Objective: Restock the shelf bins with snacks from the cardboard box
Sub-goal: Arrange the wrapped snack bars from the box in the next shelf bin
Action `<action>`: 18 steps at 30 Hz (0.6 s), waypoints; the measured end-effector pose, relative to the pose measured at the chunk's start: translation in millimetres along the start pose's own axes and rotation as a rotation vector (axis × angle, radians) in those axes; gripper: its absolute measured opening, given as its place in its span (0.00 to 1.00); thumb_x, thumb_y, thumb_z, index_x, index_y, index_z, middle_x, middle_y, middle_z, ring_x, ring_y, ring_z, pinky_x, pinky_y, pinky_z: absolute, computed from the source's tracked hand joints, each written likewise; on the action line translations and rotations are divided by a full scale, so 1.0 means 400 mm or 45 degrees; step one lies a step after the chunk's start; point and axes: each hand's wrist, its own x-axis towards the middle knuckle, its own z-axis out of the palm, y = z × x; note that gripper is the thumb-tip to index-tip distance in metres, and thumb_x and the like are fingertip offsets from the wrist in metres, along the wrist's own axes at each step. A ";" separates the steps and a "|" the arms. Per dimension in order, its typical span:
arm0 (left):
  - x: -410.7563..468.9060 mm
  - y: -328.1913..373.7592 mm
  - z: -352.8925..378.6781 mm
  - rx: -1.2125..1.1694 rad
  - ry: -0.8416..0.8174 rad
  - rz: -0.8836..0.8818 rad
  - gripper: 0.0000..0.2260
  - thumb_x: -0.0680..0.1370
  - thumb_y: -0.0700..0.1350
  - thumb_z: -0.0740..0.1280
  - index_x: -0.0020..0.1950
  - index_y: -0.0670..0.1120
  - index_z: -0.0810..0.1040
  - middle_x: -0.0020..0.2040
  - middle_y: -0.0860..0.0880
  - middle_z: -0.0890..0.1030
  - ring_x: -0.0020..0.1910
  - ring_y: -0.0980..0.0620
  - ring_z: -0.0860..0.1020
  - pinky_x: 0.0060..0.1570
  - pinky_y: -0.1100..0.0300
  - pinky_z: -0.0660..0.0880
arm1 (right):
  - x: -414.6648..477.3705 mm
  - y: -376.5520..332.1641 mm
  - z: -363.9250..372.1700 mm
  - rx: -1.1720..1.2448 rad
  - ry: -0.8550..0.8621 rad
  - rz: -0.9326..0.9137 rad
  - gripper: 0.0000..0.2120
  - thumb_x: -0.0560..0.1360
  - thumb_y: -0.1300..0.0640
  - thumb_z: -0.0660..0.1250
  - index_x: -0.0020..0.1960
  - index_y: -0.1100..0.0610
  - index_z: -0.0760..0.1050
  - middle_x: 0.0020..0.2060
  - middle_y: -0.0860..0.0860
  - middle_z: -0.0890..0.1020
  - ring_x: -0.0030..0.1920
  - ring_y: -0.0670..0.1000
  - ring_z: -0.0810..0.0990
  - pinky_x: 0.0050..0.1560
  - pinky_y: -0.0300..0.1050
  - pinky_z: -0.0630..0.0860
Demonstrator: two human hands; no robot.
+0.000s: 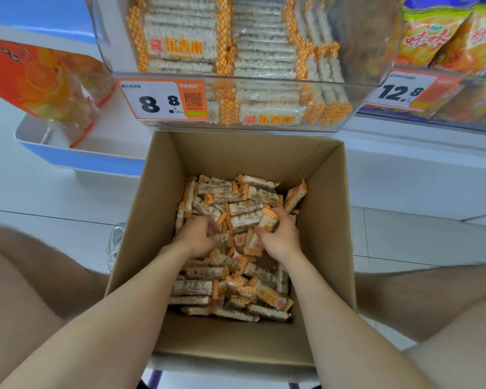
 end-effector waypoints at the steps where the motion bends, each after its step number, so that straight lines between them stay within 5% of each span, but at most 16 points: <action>1: -0.008 0.009 -0.012 -0.096 -0.002 -0.006 0.08 0.78 0.44 0.73 0.56 0.52 0.79 0.55 0.49 0.82 0.53 0.50 0.81 0.55 0.50 0.81 | 0.000 -0.005 -0.008 0.008 0.050 0.006 0.31 0.79 0.53 0.75 0.79 0.51 0.68 0.75 0.53 0.72 0.72 0.58 0.73 0.69 0.54 0.76; 6: -0.069 0.050 -0.095 -0.317 0.007 0.036 0.06 0.82 0.38 0.68 0.57 0.47 0.80 0.55 0.44 0.82 0.47 0.51 0.80 0.42 0.62 0.79 | -0.025 -0.059 -0.060 0.022 0.123 -0.111 0.30 0.77 0.52 0.78 0.76 0.51 0.73 0.71 0.51 0.78 0.74 0.58 0.73 0.72 0.59 0.74; 9: -0.126 0.097 -0.150 -0.318 -0.010 0.192 0.13 0.78 0.39 0.74 0.60 0.50 0.81 0.55 0.50 0.84 0.53 0.53 0.83 0.52 0.56 0.82 | -0.053 -0.100 -0.093 0.067 0.217 -0.225 0.26 0.75 0.53 0.79 0.70 0.48 0.77 0.64 0.48 0.82 0.67 0.54 0.79 0.67 0.59 0.78; 14: -0.235 0.195 -0.256 -0.237 0.151 0.529 0.18 0.77 0.34 0.73 0.57 0.57 0.81 0.53 0.57 0.84 0.51 0.65 0.81 0.49 0.61 0.80 | -0.117 -0.183 -0.160 0.178 0.420 -0.428 0.19 0.76 0.54 0.78 0.66 0.48 0.80 0.56 0.45 0.84 0.56 0.44 0.82 0.64 0.46 0.77; 18: -0.316 0.248 -0.337 -0.129 0.309 0.760 0.25 0.74 0.38 0.77 0.66 0.57 0.77 0.59 0.56 0.78 0.57 0.62 0.79 0.56 0.69 0.76 | -0.177 -0.245 -0.205 0.321 0.452 -0.548 0.14 0.76 0.55 0.78 0.61 0.48 0.83 0.50 0.40 0.84 0.48 0.32 0.80 0.58 0.41 0.80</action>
